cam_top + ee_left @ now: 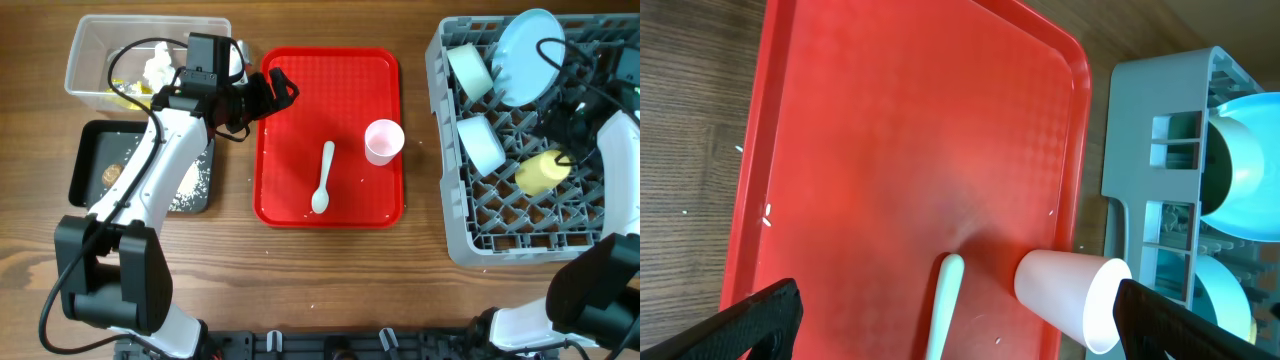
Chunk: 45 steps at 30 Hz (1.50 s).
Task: Sort waste into correct bins and load items into the dishwasher rack
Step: 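Grasp the pink cup on the red tray with the left gripper, then lift the pink cup and pass it toward the right gripper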
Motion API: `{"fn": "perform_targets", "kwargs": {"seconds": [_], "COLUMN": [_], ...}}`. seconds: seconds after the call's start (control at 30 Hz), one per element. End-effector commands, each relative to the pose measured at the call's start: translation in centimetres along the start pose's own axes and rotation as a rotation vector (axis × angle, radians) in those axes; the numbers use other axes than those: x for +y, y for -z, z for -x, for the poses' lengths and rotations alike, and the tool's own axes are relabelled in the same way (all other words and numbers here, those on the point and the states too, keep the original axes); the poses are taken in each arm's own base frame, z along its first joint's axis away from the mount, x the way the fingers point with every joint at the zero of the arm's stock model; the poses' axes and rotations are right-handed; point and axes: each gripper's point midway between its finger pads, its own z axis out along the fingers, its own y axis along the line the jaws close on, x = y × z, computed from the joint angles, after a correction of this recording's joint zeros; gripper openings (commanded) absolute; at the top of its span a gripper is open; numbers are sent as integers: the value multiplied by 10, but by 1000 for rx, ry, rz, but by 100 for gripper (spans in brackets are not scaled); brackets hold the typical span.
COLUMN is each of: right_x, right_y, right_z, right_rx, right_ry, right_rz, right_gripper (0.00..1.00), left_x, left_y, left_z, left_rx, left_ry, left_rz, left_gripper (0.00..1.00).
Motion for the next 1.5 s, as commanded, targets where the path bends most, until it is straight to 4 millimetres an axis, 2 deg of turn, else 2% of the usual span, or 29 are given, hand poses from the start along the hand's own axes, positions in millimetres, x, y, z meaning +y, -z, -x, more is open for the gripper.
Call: {"fn": "perform_targets", "kwargs": {"seconds": [0.0, 0.07, 0.1, 0.17, 0.27, 0.37, 0.43, 0.63, 0.7, 0.83, 1.0, 1.1, 1.27, 1.33, 1.4, 1.47], "right_x": [29, 57, 71, 89, 109, 110, 110, 109, 108, 107, 107, 107, 107, 107, 107, 107], "right_y": [85, 116, 124, 127, 133, 133, 133, 132, 132, 131, 131, 131, 131, 131, 131, 131], "right_z": [29, 23, 14, 1, -10, -11, -11, -14, -15, -15, -16, -16, -16, -16, -16, -17], "right_rx": [-189, -235, -232, -213, -208, -206, -206, -194, -189, -188, -187, -186, -186, -186, -185, -180], "right_ry": [109, 188, 226, 281, 339, 341, 341, 344, 345, 345, 345, 345, 345, 345, 345, 345], "right_rz": [189, 288, 315, 336, 361, 363, 363, 359, 357, 353, 352, 352, 352, 352, 352, 351], "right_gripper": [86, 87, 87, 87, 88, 87, 88, 88, 88, 88, 88, 88, 88, 88, 88, 88], "left_x": [-3, -10, -19, -42, -69, -91, -97, -82, -79, -73, -74, -74, -72, -72, -72, -71], "left_y": [0, -3, -6, -15, -27, -37, -49, -98, -109, -117, -118, -118, -117, -117, -117, -116], "left_z": [1, -3, -8, -18, -25, -44, -58, -96, -105, -110, -109, -109, -114, -117, -118, -119], "left_rx": [-4, 4, 7, -5, -84, -104, -77, 37, 59, 77, 74, 74, 92, 98, 101, 106], "left_ry": [-39, -131, -212, -355, -459, -534, -561, -584, -591, -578, -561, -560, -472, -471, -471, -471], "left_rz": [1, -11, -25, -39, 21, 49, 44, 75, 81, 92, 90, 90, 94, 96, 98, 101], "left_gripper": [100, 100, 100, 100, 100, 100, 99, 96, 94, 82, 65, 48, 33, 23, 4, 4]}}
